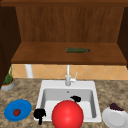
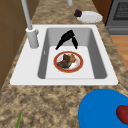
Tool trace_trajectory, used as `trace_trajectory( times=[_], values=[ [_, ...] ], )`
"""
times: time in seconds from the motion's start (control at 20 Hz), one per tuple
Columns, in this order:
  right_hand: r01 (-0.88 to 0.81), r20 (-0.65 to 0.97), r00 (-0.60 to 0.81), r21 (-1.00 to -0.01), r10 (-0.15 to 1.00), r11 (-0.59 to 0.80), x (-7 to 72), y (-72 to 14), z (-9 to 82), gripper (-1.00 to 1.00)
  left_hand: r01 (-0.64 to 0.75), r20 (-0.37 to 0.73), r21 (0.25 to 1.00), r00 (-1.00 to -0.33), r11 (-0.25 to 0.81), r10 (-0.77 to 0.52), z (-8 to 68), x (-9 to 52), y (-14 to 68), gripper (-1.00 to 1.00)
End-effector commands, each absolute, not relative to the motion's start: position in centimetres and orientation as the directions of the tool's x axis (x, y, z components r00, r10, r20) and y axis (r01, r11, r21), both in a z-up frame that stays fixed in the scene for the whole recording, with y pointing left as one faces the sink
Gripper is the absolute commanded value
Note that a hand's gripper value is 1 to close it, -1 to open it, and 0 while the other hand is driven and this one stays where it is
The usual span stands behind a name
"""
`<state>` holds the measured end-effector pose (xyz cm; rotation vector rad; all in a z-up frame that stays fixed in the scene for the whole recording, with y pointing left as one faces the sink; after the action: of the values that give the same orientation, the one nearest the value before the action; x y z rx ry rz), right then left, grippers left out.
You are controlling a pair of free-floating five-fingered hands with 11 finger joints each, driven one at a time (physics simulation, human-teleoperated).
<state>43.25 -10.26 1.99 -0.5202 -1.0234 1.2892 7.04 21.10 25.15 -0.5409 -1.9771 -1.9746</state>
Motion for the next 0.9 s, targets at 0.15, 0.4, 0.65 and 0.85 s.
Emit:
trace_trajectory(
  times=[0.15,0.4,0.65,0.85],
  values=[
    [-0.590,0.324,-0.025,-0.769,0.946,0.247,38.7,-11.3,1.3,-1.00,0.460,0.460,0.888,-0.886,-0.012,0.056,25.2,7.0,21.1,0.00],
    [-0.564,0.317,-0.018,-0.786,0.948,0.253,35.2,-12.1,1.5,-1.00,0.460,0.460,0.888,-0.886,-0.012,0.056,25.2,7.0,21.1,0.00],
    [-0.545,0.298,0.033,-0.795,0.954,0.267,32.7,-12.1,0.4,-1.00,0.460,0.460,0.888,-0.886,-0.012,0.056,25.2,7.0,21.1,0.00],
    [-0.612,0.213,0.036,-0.768,0.976,0.190,34.4,-11.5,-1.2,-1.00,0.460,0.460,0.888,-0.886,-0.012,0.056,25.2,7.0,21.1,0.00]
  ],
)
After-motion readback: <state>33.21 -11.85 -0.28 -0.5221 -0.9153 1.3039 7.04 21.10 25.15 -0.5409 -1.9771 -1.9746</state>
